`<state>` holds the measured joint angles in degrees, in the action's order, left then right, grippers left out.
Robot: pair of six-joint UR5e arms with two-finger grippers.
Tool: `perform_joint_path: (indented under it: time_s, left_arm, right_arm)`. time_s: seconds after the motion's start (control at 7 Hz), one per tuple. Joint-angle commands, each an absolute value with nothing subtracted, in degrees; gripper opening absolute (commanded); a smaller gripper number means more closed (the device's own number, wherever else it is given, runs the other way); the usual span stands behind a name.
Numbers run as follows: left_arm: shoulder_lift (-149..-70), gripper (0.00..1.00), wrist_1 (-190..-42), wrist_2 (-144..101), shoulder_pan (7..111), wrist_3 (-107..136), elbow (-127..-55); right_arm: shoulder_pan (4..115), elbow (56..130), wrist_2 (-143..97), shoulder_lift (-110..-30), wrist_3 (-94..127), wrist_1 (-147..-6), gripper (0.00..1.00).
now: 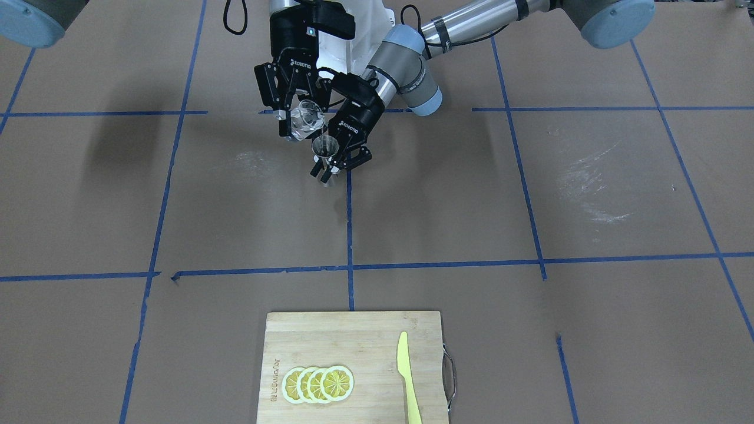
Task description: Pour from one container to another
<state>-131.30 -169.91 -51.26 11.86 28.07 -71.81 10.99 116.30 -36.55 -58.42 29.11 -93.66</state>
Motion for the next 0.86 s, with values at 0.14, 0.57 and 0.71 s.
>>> perform_joint_path:
  time_s: [0.14,0.57,0.71]
  left_arm:
    - [-131.31,0.0,-169.89,-51.33,11.87,28.04,-71.81]
    - [-131.31,0.0,-169.89,-51.33,11.87,28.04,-71.81]
    - [-131.31,0.0,-169.89,-51.33,11.87,28.04,-71.81]
  right_arm:
    - [10.99,116.28,-36.39,-58.45,27.07,-93.69,0.0]
    - [10.99,116.28,-36.3,-58.36,26.72,-93.52,0.0]
    - [11.16,116.63,-36.39,-58.36,26.72,-93.08,0.0]
